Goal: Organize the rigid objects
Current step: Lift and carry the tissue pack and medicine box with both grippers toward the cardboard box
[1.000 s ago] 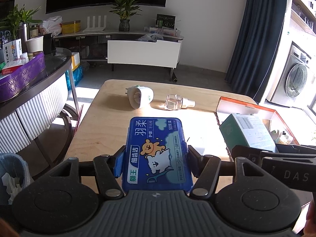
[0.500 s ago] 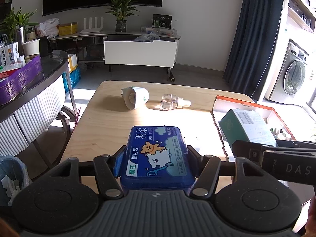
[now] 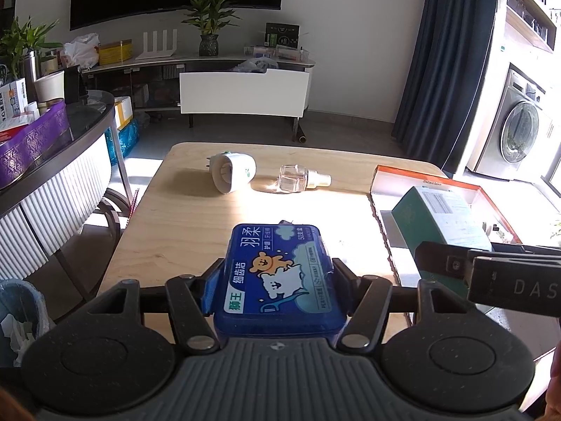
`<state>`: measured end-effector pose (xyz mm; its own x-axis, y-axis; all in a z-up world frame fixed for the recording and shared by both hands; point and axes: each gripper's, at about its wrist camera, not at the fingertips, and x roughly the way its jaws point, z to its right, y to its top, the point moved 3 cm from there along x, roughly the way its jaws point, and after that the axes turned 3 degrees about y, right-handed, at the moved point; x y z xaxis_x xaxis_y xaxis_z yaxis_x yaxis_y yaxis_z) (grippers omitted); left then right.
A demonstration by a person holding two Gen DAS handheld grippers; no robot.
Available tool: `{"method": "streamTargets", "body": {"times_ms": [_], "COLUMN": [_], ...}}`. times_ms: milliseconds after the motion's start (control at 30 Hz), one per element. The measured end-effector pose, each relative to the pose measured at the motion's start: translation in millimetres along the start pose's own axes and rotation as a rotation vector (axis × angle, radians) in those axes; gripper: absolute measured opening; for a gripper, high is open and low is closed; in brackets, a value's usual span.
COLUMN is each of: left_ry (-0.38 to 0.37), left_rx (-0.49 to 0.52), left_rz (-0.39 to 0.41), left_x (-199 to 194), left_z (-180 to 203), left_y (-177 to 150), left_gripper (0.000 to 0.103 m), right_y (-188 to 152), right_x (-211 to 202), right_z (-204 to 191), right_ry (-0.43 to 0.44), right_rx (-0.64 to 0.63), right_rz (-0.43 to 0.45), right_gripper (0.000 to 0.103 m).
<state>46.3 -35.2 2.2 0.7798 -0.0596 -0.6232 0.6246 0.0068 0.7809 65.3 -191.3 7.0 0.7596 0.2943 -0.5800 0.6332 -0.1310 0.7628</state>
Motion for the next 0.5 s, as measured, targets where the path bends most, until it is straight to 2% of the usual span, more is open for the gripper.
{"method": "streamTargets", "body": {"times_ms": [500], "left_ry": [-0.012], "left_rx": [0.027], "left_rz": [-0.008], "left_x": [0.5], "left_z": [12.8], "left_y": [-2.0], "left_gripper": [0.063], "right_y": [-1.0], "right_x": [-4.4], "right_z": [10.2], "right_ry": [-0.017], "right_rx": [0.016], "right_rz": [0.006], "right_gripper": [0.085]}}
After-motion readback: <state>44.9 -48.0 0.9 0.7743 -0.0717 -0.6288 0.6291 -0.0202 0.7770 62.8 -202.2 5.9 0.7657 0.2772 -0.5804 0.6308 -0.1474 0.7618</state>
